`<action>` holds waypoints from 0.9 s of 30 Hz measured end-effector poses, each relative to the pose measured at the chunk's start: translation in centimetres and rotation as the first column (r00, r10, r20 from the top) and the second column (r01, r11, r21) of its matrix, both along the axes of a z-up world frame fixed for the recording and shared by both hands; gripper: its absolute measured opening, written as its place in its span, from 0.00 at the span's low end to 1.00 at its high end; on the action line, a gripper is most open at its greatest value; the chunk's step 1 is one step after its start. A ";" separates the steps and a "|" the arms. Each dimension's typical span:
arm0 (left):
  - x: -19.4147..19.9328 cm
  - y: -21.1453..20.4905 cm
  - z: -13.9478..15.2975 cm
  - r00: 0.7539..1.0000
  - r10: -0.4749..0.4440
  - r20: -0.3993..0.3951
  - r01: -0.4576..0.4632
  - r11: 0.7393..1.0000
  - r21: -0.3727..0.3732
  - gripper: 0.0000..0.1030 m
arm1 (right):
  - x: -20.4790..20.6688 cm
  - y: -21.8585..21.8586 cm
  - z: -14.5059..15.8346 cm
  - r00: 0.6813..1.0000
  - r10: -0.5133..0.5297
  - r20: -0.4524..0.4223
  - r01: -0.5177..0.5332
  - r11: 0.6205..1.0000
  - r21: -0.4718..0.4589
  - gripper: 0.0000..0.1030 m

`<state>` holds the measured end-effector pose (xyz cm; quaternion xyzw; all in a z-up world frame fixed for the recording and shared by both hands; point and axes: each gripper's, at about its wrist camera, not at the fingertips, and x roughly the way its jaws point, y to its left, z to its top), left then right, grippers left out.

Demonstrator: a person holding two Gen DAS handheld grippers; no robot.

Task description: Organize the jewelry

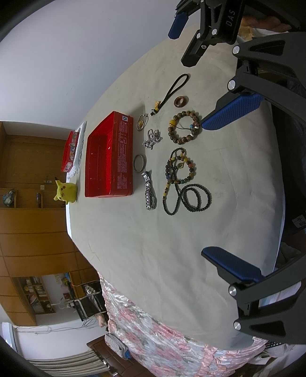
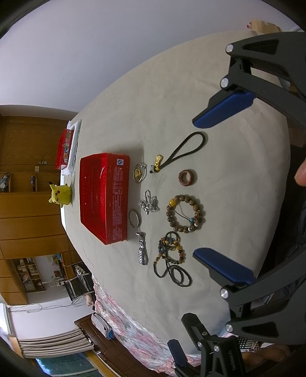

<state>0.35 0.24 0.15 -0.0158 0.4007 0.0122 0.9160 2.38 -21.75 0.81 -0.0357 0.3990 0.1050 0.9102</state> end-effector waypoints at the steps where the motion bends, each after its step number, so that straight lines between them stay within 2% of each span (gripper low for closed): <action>1: 0.0 0.0 0.0 1.000 0.001 0.001 -0.001 1.000 0.001 0.96 | 0.0 0.0 0.0 1.000 0.001 0.001 -0.001 1.000 0.000 0.97; 27: 0.1 0.1 -0.1 1.000 -0.001 0.001 0.001 1.000 -0.002 0.96 | 0.0 0.2 0.0 1.000 0.003 0.000 -0.003 1.000 0.000 0.97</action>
